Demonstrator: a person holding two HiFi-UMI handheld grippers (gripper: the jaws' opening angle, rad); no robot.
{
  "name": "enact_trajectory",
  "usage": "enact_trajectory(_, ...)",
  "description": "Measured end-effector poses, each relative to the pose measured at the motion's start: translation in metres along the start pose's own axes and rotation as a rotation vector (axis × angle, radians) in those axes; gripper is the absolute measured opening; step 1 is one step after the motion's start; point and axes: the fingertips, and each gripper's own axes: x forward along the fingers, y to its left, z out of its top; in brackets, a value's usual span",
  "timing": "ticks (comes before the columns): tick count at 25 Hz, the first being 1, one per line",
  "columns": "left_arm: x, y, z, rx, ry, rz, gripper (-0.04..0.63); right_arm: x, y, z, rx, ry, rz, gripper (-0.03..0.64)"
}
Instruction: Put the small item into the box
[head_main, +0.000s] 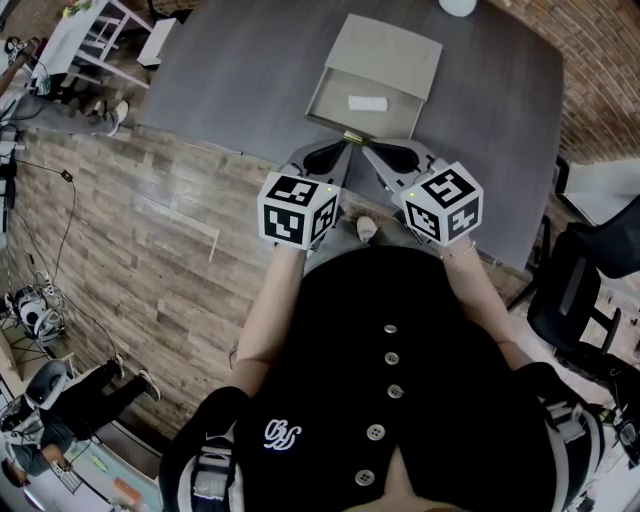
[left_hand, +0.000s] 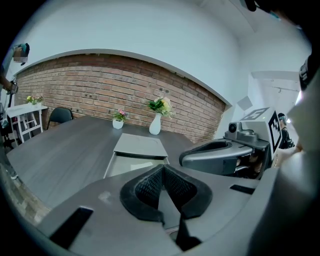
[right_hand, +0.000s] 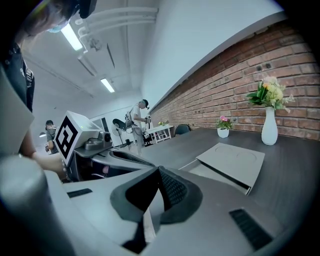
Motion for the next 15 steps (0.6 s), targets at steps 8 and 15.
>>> enact_trajectory(8, 0.0044, 0.0021, 0.001, -0.007, 0.006, -0.013, 0.012, 0.0017, -0.0035, 0.0018, -0.004, 0.003, -0.005, 0.0)
enact_trajectory(15, 0.0079, 0.0021, 0.0017, -0.005, 0.019, -0.032, 0.013, 0.005, -0.0041, 0.0037, 0.001, 0.002, -0.004, 0.0)
